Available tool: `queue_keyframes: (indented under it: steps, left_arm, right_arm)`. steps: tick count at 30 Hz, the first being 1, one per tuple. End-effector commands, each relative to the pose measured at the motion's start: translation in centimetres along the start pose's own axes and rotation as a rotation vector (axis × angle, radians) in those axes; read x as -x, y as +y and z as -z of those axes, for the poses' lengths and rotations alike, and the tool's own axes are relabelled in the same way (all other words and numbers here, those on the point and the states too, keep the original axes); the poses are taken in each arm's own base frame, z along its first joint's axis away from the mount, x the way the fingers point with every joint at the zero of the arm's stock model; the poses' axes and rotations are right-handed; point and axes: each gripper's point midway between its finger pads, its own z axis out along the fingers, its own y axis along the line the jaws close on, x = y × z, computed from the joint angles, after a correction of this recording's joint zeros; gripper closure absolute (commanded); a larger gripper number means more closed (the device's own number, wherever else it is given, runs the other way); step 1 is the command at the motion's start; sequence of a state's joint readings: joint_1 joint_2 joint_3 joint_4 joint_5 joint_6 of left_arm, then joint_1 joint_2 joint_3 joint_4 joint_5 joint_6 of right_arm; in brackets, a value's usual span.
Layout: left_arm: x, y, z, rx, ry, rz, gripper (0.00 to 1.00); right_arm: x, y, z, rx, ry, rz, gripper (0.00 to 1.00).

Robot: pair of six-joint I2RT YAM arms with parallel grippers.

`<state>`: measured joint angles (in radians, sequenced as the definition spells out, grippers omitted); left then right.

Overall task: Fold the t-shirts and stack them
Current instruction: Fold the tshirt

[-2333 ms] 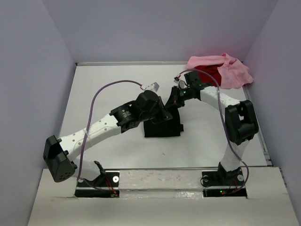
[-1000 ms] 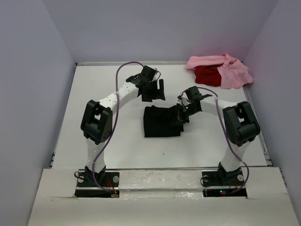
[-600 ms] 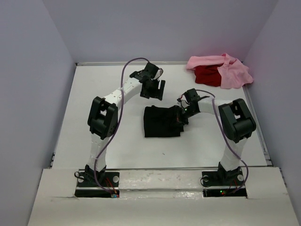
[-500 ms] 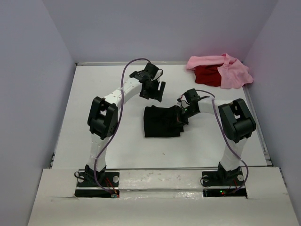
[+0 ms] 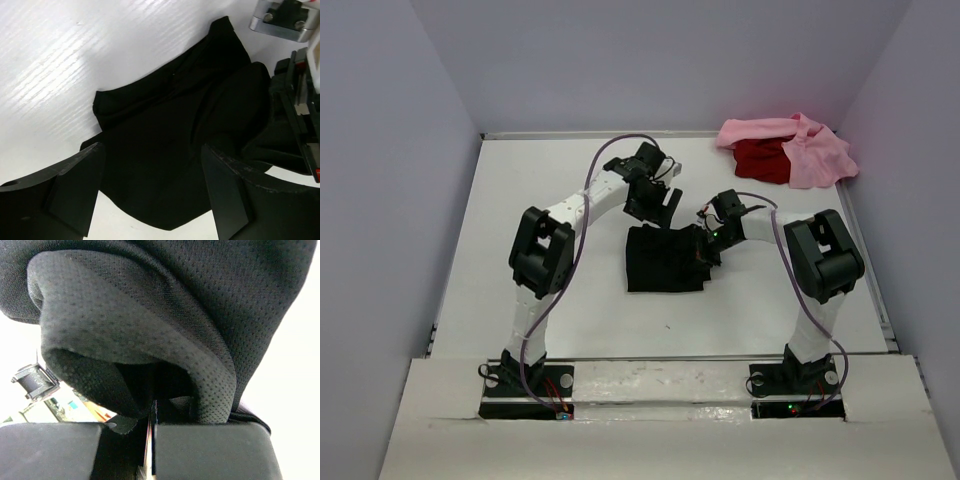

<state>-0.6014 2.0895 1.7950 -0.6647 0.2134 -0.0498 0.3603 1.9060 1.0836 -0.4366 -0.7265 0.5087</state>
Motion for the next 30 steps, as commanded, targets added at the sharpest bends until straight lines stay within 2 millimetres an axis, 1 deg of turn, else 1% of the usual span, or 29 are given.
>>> queue_keyframes:
  steps: [1,4,9,15,20,22,23,25,28,30]
  left_arm:
    - [0.2,-1.6,1.4,-0.073,-0.004,-0.036,0.14]
    - [-0.2,-1.7,0.7,-0.083,0.012,-0.038,0.14]
    - [-0.7,-1.3,-0.6,-0.075,0.037,-0.035,0.16]
    - [-1.1,-1.5,-2.1,-0.11,0.047,-0.041,0.17]
    - [-0.9,-1.7,-2.3,-0.122,0.046,-0.039,0.18]
    - [-0.8,-1.6,-2.4,-0.119,0.043,-0.04,0.23]
    - [-0.8,-1.4,-2.7,-0.116,0.045,-0.037,0.27]
    - [-0.9,-1.2,-2.9,-0.113,0.05,-0.033,0.3]
    - [-0.4,-0.6,-3.0,-0.083,0.036,-0.014,0.3]
    - [0.4,-0.4,-2.7,-0.074,0.006,0.002,0.3]
  right_arm:
    - [0.3,0.0,0.0,-0.009,-0.007,0.016,1.0]
    - [0.2,0.0,0.1,-0.01,-0.006,0.015,1.0]
    - [0.0,0.1,0.2,-0.006,-0.005,0.016,1.0]
    - [-0.3,0.0,0.3,-0.006,-0.002,0.017,1.0]
    - [-0.5,-0.1,0.4,-0.009,-0.001,0.017,1.0]
    - [-0.5,-0.1,0.4,-0.01,-0.002,0.018,1.0]
    - [-0.5,-0.1,0.4,-0.011,-0.002,0.02,1.0]
    - [-0.6,-0.2,0.3,-0.012,0.001,0.018,1.0]
    - [-0.8,-0.3,0.3,-0.01,0.008,0.017,1.0]
    - [-0.9,-0.3,0.3,-0.009,0.008,0.019,1.0]
